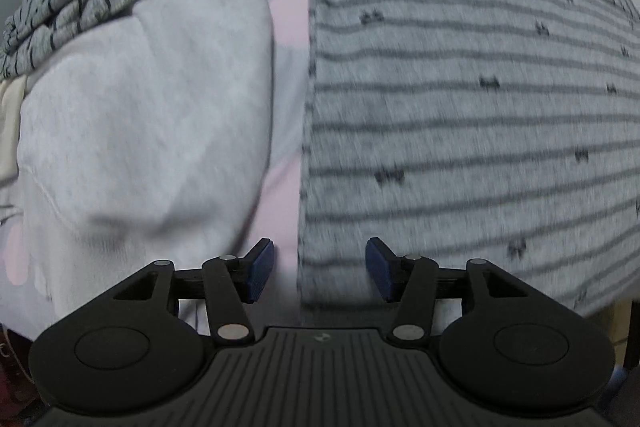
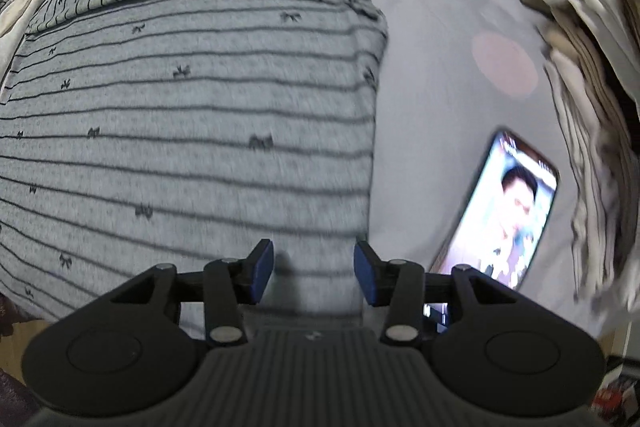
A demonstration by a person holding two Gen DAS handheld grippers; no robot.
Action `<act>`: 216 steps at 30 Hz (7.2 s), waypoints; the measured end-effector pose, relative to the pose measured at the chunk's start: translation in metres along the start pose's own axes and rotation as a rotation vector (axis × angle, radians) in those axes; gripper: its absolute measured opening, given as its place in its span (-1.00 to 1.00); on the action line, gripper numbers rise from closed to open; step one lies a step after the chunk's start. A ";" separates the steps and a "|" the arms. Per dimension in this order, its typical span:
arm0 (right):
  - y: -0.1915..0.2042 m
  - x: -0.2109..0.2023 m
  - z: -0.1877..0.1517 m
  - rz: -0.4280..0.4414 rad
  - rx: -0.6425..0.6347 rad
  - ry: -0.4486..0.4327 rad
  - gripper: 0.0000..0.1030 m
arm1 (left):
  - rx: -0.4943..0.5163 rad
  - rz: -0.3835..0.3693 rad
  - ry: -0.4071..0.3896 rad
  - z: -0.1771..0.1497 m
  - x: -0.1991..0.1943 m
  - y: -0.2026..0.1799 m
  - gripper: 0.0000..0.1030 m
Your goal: Fold clothes
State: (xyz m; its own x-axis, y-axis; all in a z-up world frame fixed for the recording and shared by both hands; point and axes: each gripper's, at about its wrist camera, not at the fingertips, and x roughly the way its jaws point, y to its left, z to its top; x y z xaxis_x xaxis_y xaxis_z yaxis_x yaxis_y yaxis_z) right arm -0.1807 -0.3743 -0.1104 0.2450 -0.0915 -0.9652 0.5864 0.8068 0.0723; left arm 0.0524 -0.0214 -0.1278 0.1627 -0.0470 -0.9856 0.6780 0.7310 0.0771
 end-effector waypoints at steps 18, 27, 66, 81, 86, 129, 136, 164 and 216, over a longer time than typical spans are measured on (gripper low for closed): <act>0.048 0.032 -0.050 -0.117 -0.169 0.221 -0.33 | 0.054 0.002 0.105 -0.039 -0.002 -0.013 -0.46; 0.071 0.002 -0.052 -0.105 -0.258 0.177 -0.83 | 0.045 -0.131 0.036 -0.046 -0.049 -0.014 -0.92; -0.043 -0.062 0.294 -0.089 0.075 -0.431 -0.89 | -0.109 -0.077 -0.493 0.339 -0.069 0.034 -0.94; -0.059 0.045 0.337 -0.073 0.147 -0.332 -0.49 | -0.196 -0.097 -0.384 0.378 0.027 0.035 -0.40; -0.058 0.028 0.322 -0.058 0.161 -0.359 -0.22 | -0.140 -0.095 -0.420 0.357 0.005 0.030 -0.02; -0.077 0.024 0.148 0.160 0.406 -0.231 -0.01 | -0.321 -0.212 -0.239 0.194 0.042 0.036 0.26; -0.085 0.044 0.156 0.166 0.469 -0.200 -0.01 | -0.302 -0.202 -0.251 0.197 0.053 0.029 0.31; -0.071 -0.049 0.078 0.021 0.170 -0.144 -0.83 | -0.218 -0.203 -0.273 0.100 -0.063 0.016 -0.85; 0.046 0.062 0.068 -0.791 -1.431 -0.474 0.01 | 0.940 0.566 -0.478 0.115 0.038 -0.084 -0.05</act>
State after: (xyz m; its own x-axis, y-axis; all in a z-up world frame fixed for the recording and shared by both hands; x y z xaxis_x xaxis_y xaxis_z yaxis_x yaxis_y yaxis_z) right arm -0.0854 -0.3826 -0.1499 0.6032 -0.6380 -0.4786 -0.3784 0.2994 -0.8759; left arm 0.0839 -0.1633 -0.1543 0.7223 -0.2731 -0.6354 0.6502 -0.0451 0.7584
